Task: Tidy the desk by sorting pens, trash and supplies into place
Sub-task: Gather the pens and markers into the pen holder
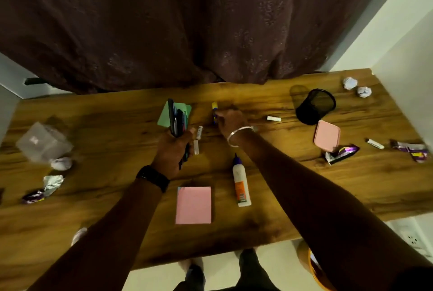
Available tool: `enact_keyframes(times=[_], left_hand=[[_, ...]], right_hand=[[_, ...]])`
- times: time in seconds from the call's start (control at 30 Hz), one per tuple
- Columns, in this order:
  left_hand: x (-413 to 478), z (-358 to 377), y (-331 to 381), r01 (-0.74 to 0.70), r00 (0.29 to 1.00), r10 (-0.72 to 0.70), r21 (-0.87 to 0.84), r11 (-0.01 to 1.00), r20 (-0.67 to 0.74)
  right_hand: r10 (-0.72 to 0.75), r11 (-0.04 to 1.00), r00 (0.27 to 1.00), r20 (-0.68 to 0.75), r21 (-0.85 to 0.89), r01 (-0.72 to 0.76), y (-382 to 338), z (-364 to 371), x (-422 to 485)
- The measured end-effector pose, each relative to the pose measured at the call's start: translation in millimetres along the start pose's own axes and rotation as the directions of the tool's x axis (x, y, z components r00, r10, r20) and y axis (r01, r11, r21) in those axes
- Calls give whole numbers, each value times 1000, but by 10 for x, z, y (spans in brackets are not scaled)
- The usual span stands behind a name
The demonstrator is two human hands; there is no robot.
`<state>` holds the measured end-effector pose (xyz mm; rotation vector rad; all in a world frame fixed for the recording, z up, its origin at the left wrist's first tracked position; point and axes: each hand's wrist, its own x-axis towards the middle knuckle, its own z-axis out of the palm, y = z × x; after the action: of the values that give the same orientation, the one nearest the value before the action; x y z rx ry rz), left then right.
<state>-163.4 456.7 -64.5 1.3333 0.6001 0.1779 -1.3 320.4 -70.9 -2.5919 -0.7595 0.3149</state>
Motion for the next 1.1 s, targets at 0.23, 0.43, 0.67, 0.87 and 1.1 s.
enact_keyframes(times=[0.23, 0.43, 0.67, 0.87, 1.1], left_hand=[[89, 315, -38, -33, 996, 26, -87, 996, -81], [291, 773, -24, -26, 972, -2, -118, 993, -234], [350, 1330, -63, -75, 962, 66, -24, 997, -266], [308, 1441, -156, -39, 966, 33, -20, 999, -255], [437, 1427, -150, 18, 975, -18, 0, 1000, -220]], right_hand=[[25, 996, 999, 28, 89, -27, 62, 103, 307], [-87, 828, 995, 56, 560, 41, 251, -172, -43], [-54, 905, 998, -12, 423, 54, 1011, -333, -87], [-91, 988, 965, 246, -102, 119, 1146, -200, 37], [-189, 968, 963, 195, -131, 216, 1167, -35, -130]])
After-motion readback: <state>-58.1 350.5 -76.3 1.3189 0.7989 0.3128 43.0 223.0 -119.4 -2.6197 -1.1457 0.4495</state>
